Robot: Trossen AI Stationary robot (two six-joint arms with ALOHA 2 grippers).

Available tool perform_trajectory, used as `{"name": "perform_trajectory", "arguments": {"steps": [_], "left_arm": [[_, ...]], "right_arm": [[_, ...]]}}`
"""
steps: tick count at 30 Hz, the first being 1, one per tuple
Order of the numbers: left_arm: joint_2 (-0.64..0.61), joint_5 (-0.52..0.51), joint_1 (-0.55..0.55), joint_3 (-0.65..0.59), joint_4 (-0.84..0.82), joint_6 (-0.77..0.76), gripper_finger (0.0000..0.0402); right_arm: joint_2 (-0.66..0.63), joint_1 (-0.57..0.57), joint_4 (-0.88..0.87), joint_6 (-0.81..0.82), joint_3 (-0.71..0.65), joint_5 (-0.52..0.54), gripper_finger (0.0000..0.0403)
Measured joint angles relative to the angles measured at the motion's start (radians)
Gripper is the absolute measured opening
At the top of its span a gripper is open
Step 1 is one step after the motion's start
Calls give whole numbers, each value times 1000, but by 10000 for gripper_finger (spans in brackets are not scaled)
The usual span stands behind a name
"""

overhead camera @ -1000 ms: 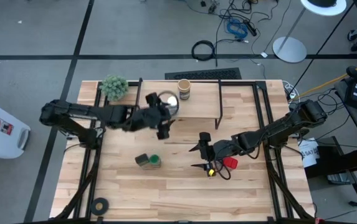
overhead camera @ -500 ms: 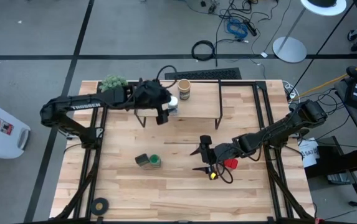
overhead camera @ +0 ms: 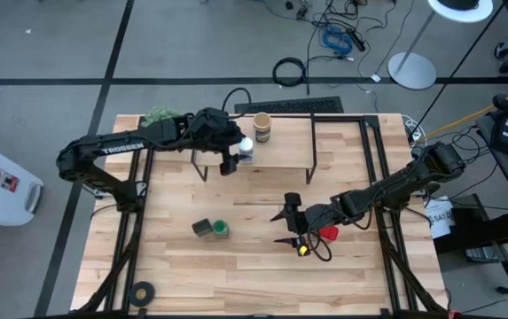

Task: Shelf spices
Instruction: Remove the white seasoning bottle from the shelf

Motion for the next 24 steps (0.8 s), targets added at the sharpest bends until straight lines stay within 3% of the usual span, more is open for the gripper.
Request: {"name": "perform_trajectory", "arguments": {"steps": [17,24], "left_arm": [[43,-2,1,-13,46,34,322],[51,-7,2,-13,42,61,277]], "right_arm": [[0,0,2,0,0,0,288],[0,0,1,0,0,1,288]]}}
